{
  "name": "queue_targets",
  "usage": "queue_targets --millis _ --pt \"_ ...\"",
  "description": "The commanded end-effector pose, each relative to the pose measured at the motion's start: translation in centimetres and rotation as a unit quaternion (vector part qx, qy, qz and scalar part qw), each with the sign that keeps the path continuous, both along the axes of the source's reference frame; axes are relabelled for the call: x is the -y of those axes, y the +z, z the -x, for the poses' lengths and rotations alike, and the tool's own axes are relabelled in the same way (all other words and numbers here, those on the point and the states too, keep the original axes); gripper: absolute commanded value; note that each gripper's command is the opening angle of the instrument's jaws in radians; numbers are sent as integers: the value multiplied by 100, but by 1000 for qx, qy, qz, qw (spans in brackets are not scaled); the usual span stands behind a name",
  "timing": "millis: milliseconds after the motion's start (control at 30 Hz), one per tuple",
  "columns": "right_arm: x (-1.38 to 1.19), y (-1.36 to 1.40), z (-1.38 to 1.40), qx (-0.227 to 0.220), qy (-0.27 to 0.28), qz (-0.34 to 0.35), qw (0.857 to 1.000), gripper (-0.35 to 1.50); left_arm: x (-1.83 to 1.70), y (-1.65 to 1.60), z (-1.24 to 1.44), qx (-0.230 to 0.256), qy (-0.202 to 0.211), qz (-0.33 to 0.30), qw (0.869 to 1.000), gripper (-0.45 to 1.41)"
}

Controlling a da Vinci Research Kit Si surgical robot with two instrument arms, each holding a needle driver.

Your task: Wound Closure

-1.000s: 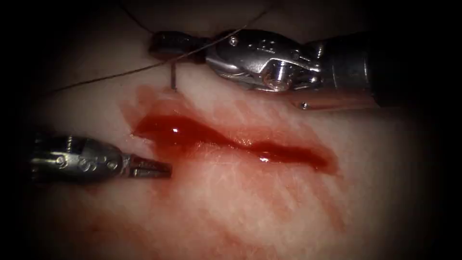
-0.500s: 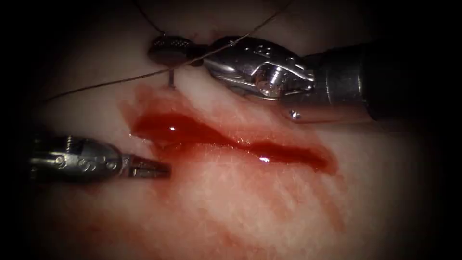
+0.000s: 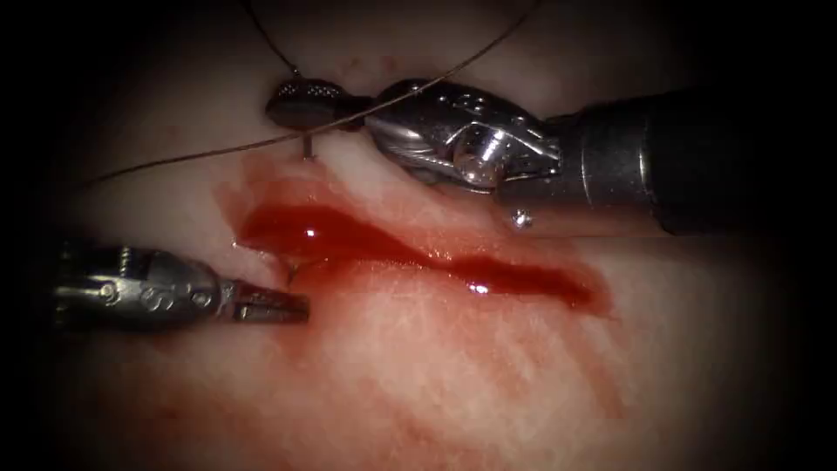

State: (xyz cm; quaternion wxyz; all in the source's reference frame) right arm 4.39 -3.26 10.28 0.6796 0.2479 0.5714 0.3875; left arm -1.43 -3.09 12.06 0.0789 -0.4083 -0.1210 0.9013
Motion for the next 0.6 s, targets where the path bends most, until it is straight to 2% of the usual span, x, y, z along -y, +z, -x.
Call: queue_targets --millis 33,200,600 --pt "-5 4 -6 2 -2 22 1000 -35 4 6 5 -1 1 -1 1000 -10" --pt "-17 7 1 9 -6 92 996 -35 4 6 5 -1 2 -1 1000 -10" --pt "-34 -4 8 12 14 172 985 -35 5 7 6 0 3 -2 1000 -10"
